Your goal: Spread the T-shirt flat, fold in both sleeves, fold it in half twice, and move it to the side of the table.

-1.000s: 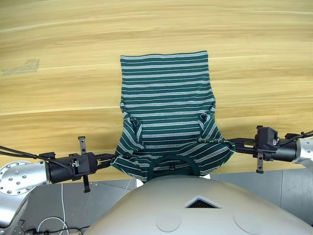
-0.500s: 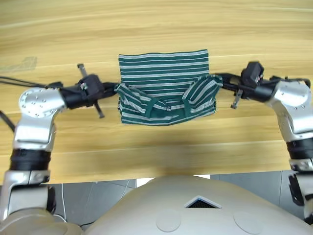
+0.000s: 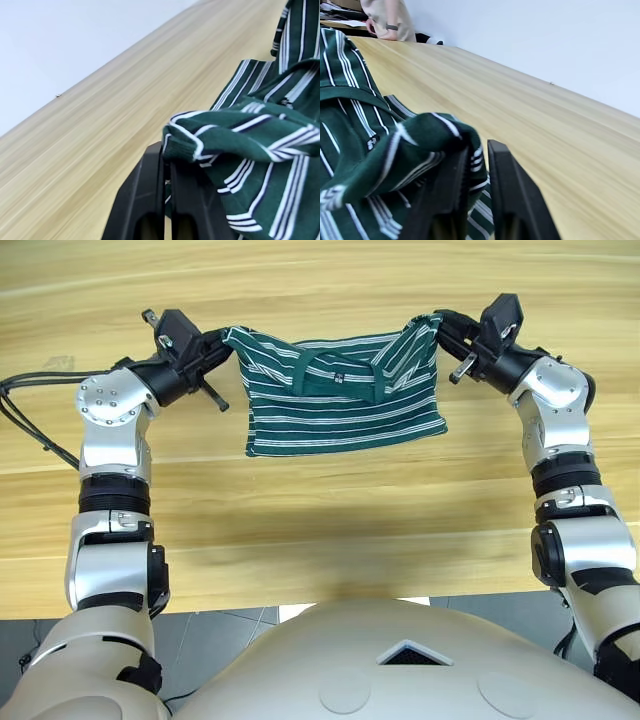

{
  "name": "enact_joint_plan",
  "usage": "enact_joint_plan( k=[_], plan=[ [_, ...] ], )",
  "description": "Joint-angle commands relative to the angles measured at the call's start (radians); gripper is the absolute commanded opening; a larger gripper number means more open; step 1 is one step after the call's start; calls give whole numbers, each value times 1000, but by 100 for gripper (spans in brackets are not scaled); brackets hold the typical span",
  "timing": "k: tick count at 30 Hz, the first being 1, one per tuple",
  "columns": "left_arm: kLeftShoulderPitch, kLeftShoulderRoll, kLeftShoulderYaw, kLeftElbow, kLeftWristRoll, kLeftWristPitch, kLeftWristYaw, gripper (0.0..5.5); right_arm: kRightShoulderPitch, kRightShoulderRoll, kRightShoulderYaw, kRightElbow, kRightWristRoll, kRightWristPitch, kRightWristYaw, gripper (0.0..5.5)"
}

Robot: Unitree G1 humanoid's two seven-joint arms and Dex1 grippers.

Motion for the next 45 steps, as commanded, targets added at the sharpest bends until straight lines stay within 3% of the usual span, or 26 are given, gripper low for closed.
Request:
enact_joint_plan(
  k=[1,4,7,11,19,24,27,38,45],
  plan=[
    [-24,-19,18,62,20,-27,30,0,-86,35,-10,134,-53,-37,-42,141],
    [-18,-50,36,94,20,-48,77,59,-147,59,-16,237,-90,-51,-88,195],
    [-74,-51,35,232,144,-44,364,100,-186,52,-44,312,-122,-73,-202,244],
    [-112,-84,66,359,166,-26,551,165,-175,38,-50,346,-165,-117,-269,315],
    [-111,-120,101,383,148,-102,583,286,-117,22,-52,354,-208,-186,-289,451],
    [-117,-136,140,360,135,-166,630,377,-106,35,29,344,-312,-225,-284,540],
    [-126,-138,173,321,125,-216,686,427,-140,36,108,346,-416,-236,-314,540],
    [3,-167,152,-97,118,-152,640,427,-183,-36,458,482,-811,-98,-375,540],
    [105,-163,151,-297,122,-68,635,427,-83,-266,596,415,-911,-175,-344,540]
  ],
)
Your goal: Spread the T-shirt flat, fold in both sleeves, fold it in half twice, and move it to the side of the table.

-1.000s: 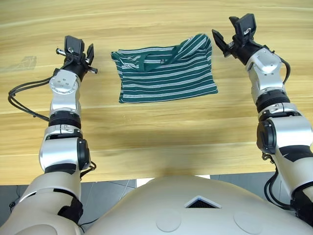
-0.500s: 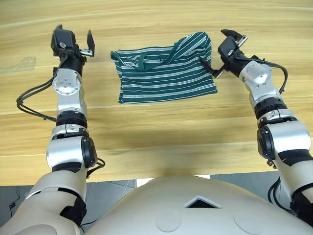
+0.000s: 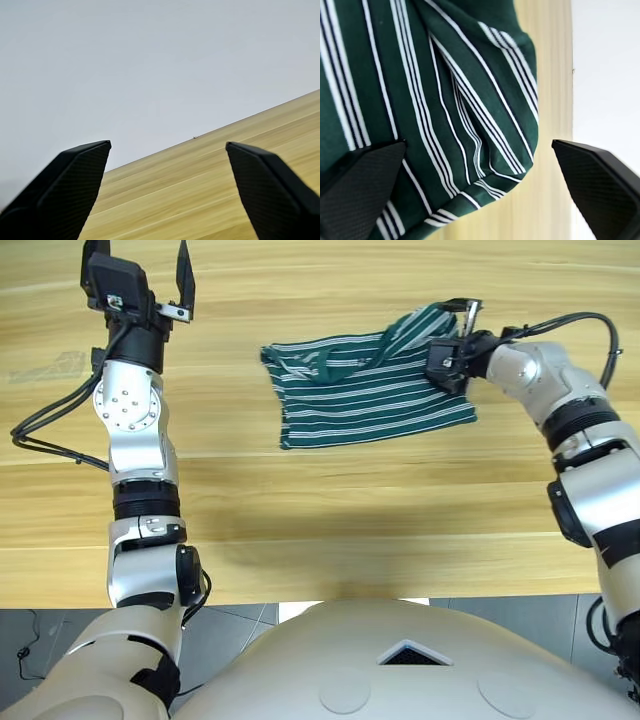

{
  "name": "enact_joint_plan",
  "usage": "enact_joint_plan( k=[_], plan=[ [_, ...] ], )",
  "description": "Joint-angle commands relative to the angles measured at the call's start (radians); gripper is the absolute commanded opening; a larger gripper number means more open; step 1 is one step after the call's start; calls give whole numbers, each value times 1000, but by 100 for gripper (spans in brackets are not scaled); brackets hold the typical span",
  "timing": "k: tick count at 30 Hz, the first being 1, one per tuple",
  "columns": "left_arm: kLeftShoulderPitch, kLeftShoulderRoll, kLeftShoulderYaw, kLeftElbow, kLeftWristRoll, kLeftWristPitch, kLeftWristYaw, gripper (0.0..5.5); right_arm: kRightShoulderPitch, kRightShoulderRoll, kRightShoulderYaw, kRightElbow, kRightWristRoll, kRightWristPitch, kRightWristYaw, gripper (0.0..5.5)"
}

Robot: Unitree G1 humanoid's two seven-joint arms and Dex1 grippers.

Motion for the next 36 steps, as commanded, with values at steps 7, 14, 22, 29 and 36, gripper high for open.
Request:
enact_joint_plan(
  k=[7,14,22,29,36],
  plan=[
    [89,-31,-29,-170,3,95,-15,427,678,-419,171,-1135,416,46,539,540],
    [127,-57,-60,-235,5,119,-29,427,752,-415,175,-1448,486,190,600,540],
    [191,-135,-122,-283,18,150,-26,427,816,-314,167,-1457,455,242,611,540],
    [218,-196,-159,-263,58,129,13,427,747,-153,117,-1300,363,197,479,540],
    [230,-212,-175,-280,86,117,31,427,640,-23,107,-1063,227,98,324,540]
  ],
)
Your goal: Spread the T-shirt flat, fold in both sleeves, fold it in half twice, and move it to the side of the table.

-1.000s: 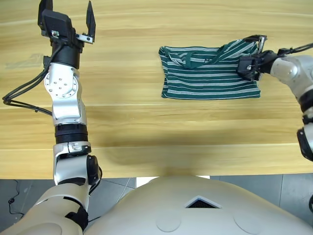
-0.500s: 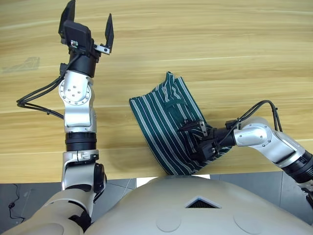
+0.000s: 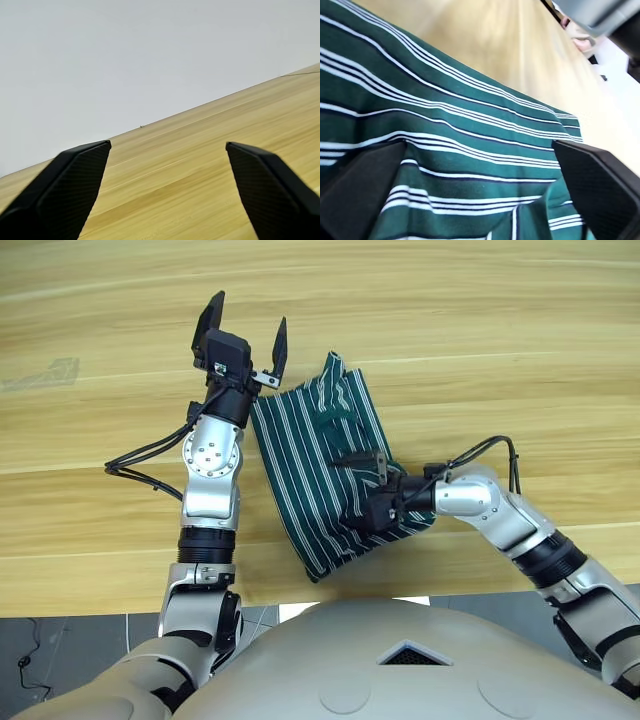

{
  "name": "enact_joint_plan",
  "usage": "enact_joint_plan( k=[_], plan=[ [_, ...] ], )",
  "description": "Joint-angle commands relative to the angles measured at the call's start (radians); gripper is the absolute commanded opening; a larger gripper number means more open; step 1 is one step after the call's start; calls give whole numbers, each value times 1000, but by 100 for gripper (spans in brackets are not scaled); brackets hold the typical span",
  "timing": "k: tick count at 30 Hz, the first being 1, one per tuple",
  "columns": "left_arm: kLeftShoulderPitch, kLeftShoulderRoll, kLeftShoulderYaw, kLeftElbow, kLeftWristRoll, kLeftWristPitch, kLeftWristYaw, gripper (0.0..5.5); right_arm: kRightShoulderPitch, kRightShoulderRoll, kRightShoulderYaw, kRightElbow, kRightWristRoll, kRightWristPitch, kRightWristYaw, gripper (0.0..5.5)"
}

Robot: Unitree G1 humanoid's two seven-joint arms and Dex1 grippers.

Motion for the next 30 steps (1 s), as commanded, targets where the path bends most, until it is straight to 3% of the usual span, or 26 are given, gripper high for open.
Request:
enact_joint_plan(
  k=[1,11,19,30],
  plan=[
    [13,-13,-11,-4,18,-9,8,427,-20,12,0,124,-121,-8,-56,540],
    [56,15,27,59,120,-61,126,427,27,-15,-34,13,-79,-8,-9,540],
    [79,-1,-5,103,127,-73,114,427,28,-84,-174,-217,-19,52,46,540],
    [107,0,-52,164,171,-83,127,427,131,20,-223,-244,28,76,-48,540]
  ],
)
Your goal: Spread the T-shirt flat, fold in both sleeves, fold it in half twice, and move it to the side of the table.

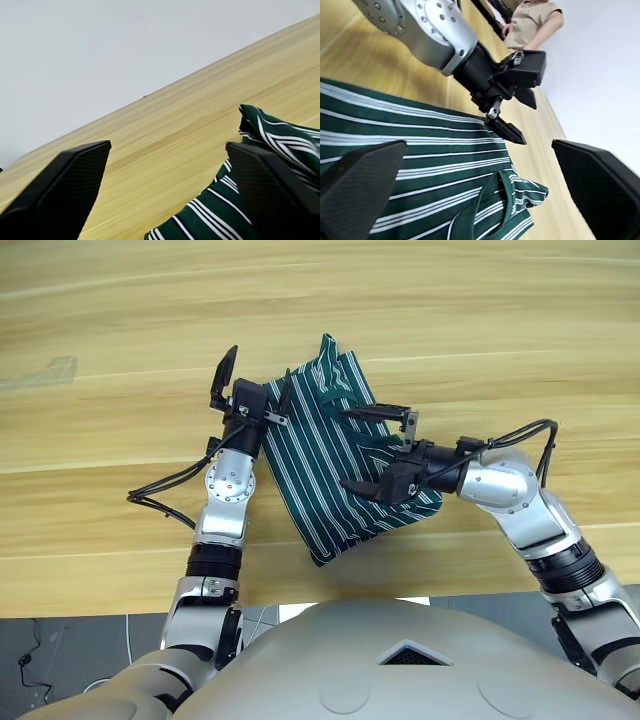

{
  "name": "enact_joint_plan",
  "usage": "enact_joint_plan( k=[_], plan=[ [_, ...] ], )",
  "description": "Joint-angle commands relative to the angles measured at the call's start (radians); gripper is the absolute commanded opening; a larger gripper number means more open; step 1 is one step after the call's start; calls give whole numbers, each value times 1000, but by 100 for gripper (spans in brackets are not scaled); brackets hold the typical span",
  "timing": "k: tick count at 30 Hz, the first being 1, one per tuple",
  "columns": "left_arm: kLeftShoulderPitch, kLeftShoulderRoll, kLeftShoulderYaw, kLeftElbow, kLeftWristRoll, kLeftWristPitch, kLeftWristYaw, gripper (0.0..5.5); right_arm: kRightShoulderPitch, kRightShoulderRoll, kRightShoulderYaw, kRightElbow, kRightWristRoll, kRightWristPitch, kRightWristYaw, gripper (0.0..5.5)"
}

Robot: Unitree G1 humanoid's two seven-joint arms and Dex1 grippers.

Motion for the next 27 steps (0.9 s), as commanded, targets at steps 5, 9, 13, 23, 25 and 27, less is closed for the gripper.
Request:
enact_joint_plan(
  k=[5,9,13,23,25,27],
  plan=[
    [13,8,-11,74,41,-22,26,427,21,79,-21,115,-82,-30,-148,540],
    [11,5,-14,93,45,-31,31,427,-15,117,-49,194,-142,-39,-249,540],
    [9,3,-30,122,61,-41,41,427,-22,155,-51,312,-122,-62,-284,540],
    [3,-8,-38,146,63,-55,46,427,-45,174,-61,458,-131,-123,-324,540],
    [2,-9,-40,150,64,-57,46,427,-57,187,-87,479,-109,-122,-343,540],
    [4,-6,-40,156,65,-59,45,427,-82,194,-134,498,-95,-115,-383,540]
  ],
)
